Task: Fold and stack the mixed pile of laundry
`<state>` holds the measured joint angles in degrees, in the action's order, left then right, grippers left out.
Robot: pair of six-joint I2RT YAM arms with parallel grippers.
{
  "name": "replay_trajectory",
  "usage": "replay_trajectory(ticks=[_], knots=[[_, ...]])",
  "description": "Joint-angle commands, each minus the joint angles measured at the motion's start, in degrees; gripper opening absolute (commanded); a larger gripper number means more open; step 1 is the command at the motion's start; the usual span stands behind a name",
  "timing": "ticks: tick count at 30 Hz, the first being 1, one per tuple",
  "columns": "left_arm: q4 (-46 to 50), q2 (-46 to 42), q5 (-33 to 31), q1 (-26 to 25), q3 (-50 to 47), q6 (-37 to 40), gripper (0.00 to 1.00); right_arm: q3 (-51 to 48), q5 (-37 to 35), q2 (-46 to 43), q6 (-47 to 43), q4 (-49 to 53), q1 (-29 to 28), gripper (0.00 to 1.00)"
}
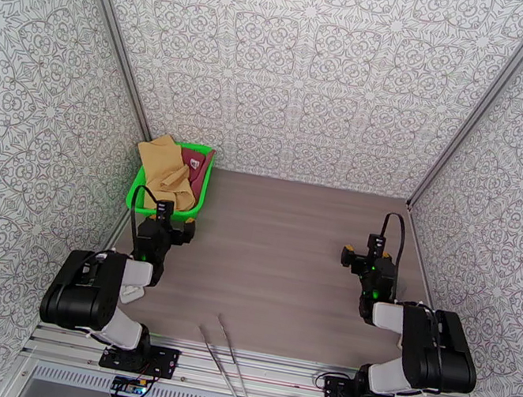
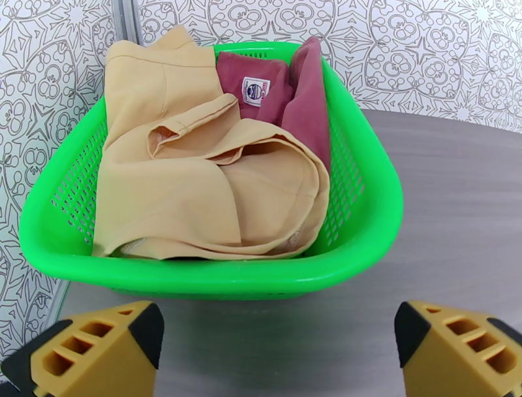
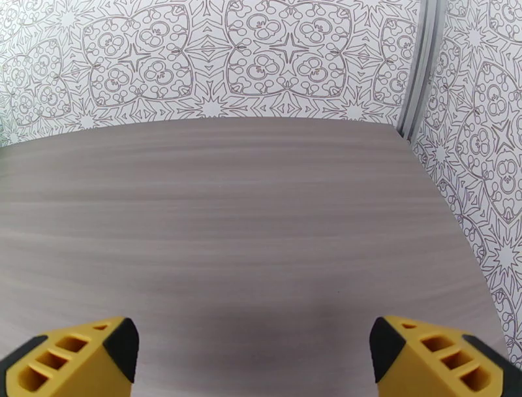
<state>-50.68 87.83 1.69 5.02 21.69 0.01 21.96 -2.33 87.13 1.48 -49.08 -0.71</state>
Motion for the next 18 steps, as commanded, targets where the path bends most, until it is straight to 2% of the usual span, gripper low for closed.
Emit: replay_trajectory(ticks=[1,18], knots=[[0.84,0.5,-0.33,-0.17,0.86,-0.01,1.0,0.28,-1.01,-0.12,-0.42,-0.57,-0.43,0.99],[0.84,0.5,-0.89,-0.43,0.76,0.04,0.99,0.38,-0.92,-0.12,-0.34,-0.36,-0.45,0.99]])
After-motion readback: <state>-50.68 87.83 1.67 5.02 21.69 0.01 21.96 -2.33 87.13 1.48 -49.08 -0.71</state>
